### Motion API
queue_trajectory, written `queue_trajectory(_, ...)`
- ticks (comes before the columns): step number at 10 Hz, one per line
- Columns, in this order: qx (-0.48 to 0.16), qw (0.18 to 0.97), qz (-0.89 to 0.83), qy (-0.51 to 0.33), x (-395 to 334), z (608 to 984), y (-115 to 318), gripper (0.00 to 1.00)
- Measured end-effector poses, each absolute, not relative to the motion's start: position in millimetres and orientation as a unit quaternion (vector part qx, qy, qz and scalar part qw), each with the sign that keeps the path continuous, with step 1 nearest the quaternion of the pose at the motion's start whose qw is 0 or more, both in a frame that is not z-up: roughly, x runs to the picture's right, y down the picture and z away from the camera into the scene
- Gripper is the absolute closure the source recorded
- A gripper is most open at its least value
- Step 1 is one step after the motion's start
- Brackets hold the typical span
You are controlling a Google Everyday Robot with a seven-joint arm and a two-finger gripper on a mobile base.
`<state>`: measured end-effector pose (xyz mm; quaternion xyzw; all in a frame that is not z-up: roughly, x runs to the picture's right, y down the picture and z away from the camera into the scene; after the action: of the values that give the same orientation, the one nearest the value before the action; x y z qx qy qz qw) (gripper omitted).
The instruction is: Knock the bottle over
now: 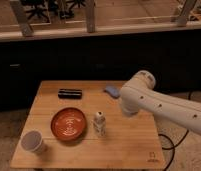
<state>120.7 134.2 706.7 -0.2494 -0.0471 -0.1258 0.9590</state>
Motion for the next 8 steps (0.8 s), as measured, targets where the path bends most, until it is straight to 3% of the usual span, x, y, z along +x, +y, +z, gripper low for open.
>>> queue_trajectory(8,-0.251,0.948,-0.178,-0.076,76,721,147,1.00)
